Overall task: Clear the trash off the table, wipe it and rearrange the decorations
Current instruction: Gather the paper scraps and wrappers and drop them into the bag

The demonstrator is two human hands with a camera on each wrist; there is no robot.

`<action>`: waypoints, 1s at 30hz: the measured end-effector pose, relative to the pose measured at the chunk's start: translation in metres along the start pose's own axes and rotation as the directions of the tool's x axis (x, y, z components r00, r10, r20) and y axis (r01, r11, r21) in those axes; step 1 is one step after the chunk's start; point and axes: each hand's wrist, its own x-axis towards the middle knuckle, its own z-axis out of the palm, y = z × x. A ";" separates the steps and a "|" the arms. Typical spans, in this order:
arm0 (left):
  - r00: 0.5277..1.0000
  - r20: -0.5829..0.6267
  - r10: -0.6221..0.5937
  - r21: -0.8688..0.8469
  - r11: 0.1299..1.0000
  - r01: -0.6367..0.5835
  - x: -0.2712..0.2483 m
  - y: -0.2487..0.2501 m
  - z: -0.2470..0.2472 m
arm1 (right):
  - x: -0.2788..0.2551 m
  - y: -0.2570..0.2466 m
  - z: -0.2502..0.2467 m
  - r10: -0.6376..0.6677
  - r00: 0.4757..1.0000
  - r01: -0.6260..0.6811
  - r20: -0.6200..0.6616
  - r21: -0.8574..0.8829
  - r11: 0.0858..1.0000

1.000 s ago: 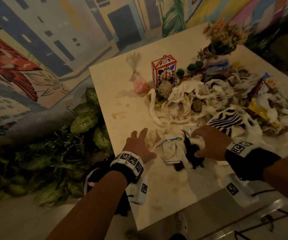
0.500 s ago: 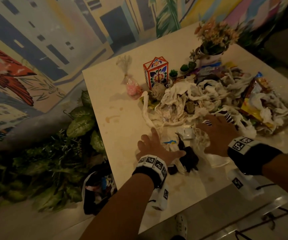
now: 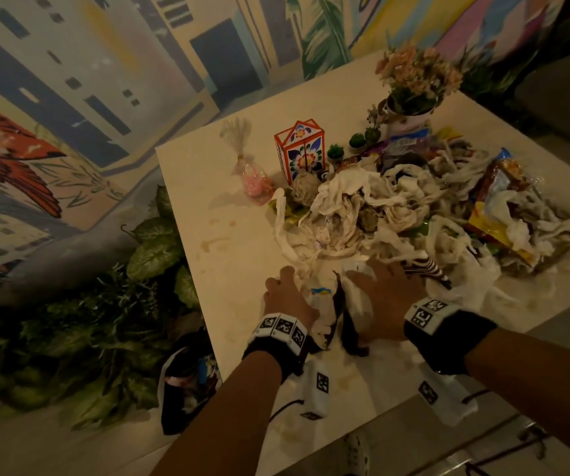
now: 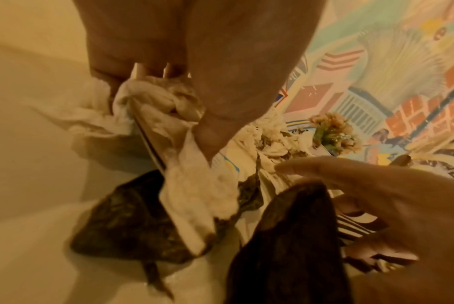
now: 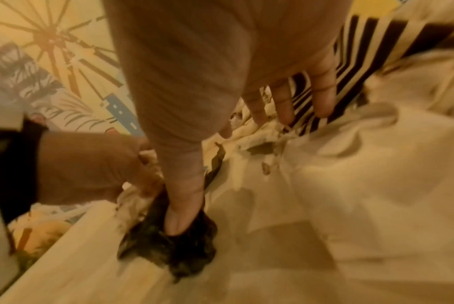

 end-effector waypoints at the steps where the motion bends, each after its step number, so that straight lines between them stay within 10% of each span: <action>1: 1.000 0.002 -0.010 -0.030 1.000 0.010 0.001 -0.001 0.000 | 0.004 -0.004 0.003 -0.017 1.000 0.017 0.009 -0.004 1.000; 17: 0.999 0.008 0.038 -0.271 0.962 -0.035 -0.004 -0.003 -0.004 | 0.057 0.010 -0.012 0.043 0.999 -0.043 -0.003 -0.014 0.999; 24: 0.996 -0.064 0.056 -0.304 0.950 -0.072 0.002 -0.020 -0.010 | 0.058 0.004 -0.027 -0.089 0.968 0.112 -0.235 0.085 0.990; 30: 0.991 -0.084 0.100 -0.255 0.960 -0.118 0.004 -0.027 -0.007 | 0.091 -0.030 -0.053 -0.233 0.963 0.213 -0.136 -0.148 0.966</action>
